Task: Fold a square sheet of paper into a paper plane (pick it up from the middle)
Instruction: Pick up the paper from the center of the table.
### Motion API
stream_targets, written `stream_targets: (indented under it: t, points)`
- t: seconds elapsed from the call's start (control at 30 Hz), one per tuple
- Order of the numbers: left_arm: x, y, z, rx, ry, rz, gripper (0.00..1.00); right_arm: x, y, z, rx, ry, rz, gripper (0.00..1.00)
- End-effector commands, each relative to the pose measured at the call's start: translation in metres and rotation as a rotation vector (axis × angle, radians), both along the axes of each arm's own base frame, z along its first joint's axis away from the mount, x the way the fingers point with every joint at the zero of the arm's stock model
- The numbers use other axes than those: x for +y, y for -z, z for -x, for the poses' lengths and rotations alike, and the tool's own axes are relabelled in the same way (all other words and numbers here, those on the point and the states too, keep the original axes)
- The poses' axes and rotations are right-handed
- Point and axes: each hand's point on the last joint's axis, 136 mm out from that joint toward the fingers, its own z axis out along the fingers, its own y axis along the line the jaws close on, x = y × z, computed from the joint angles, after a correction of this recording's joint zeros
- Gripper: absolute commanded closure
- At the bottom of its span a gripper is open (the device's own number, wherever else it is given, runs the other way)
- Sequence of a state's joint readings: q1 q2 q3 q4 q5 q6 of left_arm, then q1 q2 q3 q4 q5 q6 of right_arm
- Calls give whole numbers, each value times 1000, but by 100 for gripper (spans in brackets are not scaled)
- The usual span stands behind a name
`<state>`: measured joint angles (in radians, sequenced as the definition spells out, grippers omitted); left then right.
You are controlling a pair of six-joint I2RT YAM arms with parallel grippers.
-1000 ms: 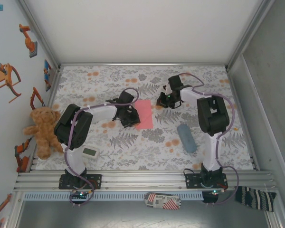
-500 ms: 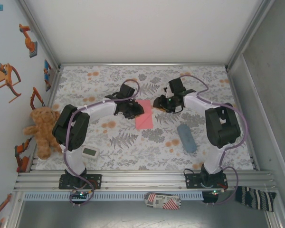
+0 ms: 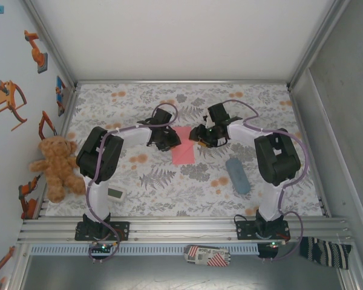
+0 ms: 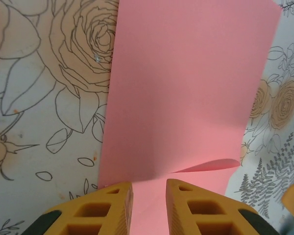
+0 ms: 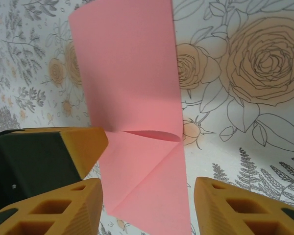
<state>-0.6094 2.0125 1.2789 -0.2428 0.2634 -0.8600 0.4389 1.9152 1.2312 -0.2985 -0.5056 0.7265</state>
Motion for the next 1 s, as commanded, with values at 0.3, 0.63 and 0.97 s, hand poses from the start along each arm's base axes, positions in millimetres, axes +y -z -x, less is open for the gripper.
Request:
stream_targets:
  t: [0.3, 0.63, 0.97]
  points:
    - [14, 24, 6, 53, -68, -16, 74, 19, 13, -1, 67, 96, -70, 61]
    - [20, 37, 16, 105, -124, 15, 74, 23, 26, -8, 109, 150, -74, 69]
    - [21, 39, 17, 117, -130, 21, 74, 25, 35, -7, 127, 149, -71, 74]
